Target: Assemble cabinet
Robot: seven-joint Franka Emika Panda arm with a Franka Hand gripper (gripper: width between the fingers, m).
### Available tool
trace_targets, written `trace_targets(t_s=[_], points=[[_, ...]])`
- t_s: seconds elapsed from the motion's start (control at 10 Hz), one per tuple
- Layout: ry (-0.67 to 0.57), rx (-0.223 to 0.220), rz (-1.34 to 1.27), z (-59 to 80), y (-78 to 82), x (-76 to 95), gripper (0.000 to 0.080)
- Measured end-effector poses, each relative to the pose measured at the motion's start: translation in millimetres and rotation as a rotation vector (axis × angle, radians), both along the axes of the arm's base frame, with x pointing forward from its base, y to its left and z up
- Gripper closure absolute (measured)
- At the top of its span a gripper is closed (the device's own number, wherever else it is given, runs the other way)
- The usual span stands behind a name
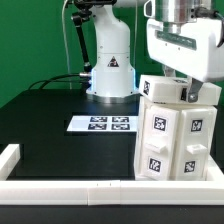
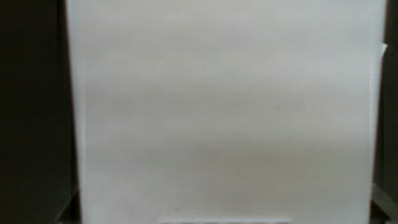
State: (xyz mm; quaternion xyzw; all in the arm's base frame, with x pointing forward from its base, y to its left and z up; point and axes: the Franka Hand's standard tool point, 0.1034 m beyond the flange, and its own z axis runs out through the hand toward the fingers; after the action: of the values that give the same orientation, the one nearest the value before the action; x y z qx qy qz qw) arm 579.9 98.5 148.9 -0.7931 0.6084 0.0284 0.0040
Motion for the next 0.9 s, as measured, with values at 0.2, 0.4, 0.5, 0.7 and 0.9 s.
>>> trace_targets(t_s=[0.2,0.4,0.5,0.7,0.9], points=[[-0.020,0.003,-0.091,0.3,1.3,3.7,0.0250],[-0.022,0.024,-0.161,1.0,2.9,5.2,0.0250],[-0.026,0.056,-0.229,1.1,2.4,7.4,0.0250],[-0.025,0.056,-0.216,0.3,4.9,6.7,0.0162],[-0.034,0.061,-0.172,6.4,2.9,6.5,0.0055]])
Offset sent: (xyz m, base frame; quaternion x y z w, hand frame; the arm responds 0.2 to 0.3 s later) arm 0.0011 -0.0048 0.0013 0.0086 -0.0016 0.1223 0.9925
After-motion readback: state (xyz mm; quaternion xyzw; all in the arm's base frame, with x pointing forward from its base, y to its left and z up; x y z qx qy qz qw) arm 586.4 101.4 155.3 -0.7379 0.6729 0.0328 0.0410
